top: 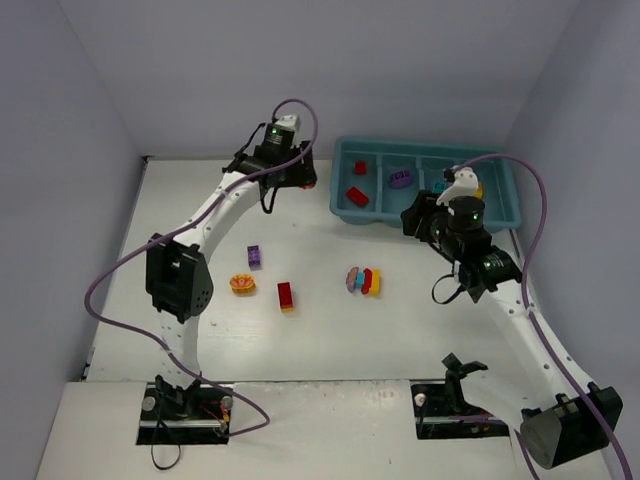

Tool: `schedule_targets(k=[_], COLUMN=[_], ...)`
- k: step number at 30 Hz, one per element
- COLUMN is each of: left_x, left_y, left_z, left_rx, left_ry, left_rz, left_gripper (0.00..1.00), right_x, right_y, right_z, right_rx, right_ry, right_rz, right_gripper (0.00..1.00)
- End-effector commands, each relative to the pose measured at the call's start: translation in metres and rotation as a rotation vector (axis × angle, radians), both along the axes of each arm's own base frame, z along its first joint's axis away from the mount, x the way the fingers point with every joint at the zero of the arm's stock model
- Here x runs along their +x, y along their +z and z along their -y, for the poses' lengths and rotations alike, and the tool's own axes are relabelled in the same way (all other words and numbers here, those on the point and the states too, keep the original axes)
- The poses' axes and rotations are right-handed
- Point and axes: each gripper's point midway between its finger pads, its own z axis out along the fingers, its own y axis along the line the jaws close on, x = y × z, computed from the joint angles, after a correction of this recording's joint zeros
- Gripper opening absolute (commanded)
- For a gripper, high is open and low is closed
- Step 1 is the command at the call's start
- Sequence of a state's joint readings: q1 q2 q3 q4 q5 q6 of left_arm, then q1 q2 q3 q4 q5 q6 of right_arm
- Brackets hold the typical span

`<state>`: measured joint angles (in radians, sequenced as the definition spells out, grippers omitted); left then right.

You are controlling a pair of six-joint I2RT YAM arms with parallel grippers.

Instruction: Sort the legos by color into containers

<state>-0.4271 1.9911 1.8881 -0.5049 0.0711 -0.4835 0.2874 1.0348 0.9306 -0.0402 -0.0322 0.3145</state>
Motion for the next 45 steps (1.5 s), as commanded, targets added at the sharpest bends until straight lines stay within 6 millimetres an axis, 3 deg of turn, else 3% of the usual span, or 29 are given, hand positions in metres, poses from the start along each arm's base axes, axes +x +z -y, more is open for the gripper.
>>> schedule_targets(k=[1,2,6,11,13,14,17,23,24,25,27,29,33,34,35,37,38,40,41,43,45], left_x=[0.024,0.033,0.050,0.076,0.086,0.088,0.093,0.083,0.081,0.074,0.067,0.053,0.034,0.023,0.015,-0.003,-0.013,-0.032,-0.044,-0.059,-0.073], left_y=[0.082,0.073,0.086,0.085,0.074,0.079,0.081,0.111,0.103,0.123,0.130,0.135,0.110,0.115,0.091,0.072,0.048,0.027,0.000,-0.018,-0.047], left_z=[0.044,0.054,0.095,0.125,0.128,0.129,0.132,0.129,0.127,0.123,0.120,0.108,0.051,0.037,0.025,0.000,-0.012,-0.031,-0.048,-0.056,-0.077], left_rx=[-0.129,-0.138,-0.169,-0.179,-0.168,-0.175,-0.181,-0.196,-0.185,-0.200,-0.204,-0.188,-0.053,-0.033,0.023,0.113,0.160,0.202,0.240,0.197,0.196], left_ry=[-0.034,-0.039,-0.092,-0.102,-0.086,-0.086,-0.090,-0.101,-0.106,-0.112,-0.118,-0.103,0.084,0.114,0.134,0.180,0.190,0.215,0.233,0.244,0.285], left_rz=[0.233,0.227,0.314,0.395,0.404,0.419,0.450,0.503,0.496,0.528,0.535,0.517,0.430,0.423,0.370,0.298,0.240,0.155,0.081,0.004,-0.093], left_gripper=[0.08,0.08,0.10,0.25,0.29,0.41,0.62,0.74,0.75,0.75,0.75,0.75,0.75,0.75,0.75,0.75,0.75,0.75,0.75,0.75,0.75], right_x=[-0.006,-0.009,-0.019,-0.029,-0.032,-0.033,-0.036,-0.035,-0.034,-0.033,-0.031,-0.028,-0.024,-0.023,-0.022,-0.021,-0.021,-0.020,-0.019,-0.018,-0.017], right_y=[0.010,0.012,0.009,0.010,0.010,0.009,0.008,0.001,0.001,-0.002,-0.002,-0.001,0.000,-0.001,-0.001,-0.004,-0.005,-0.010,-0.011,-0.016,-0.020], right_z=[0.008,0.009,0.009,0.008,0.009,0.009,0.010,0.007,0.007,0.006,0.006,0.005,0.004,0.003,0.003,-0.001,-0.001,-0.004,-0.006,-0.008,-0.011], right_rx=[0.014,0.023,0.039,0.050,0.046,0.038,0.028,0.015,0.013,0.007,-0.002,-0.013,-0.017,-0.015,-0.011,-0.006,-0.004,0.003,0.009,0.014,0.021], right_ry=[-0.038,-0.039,-0.030,-0.018,-0.014,-0.011,-0.004,0.014,0.018,0.023,0.025,0.032,0.033,0.035,0.035,0.045,0.047,0.053,0.057,0.059,0.065], right_rz=[0.029,0.033,0.018,0.017,0.016,0.015,0.011,-0.013,-0.013,-0.023,-0.023,-0.026,-0.028,-0.033,-0.034,-0.043,-0.047,-0.061,-0.062,-0.076,-0.086], right_gripper=[0.49,0.49,0.50,0.50,0.50,0.50,0.50,0.50,0.50,0.50,0.50,0.50,0.50,0.50,0.50,0.50,0.50,0.50,0.50,0.50,0.50])
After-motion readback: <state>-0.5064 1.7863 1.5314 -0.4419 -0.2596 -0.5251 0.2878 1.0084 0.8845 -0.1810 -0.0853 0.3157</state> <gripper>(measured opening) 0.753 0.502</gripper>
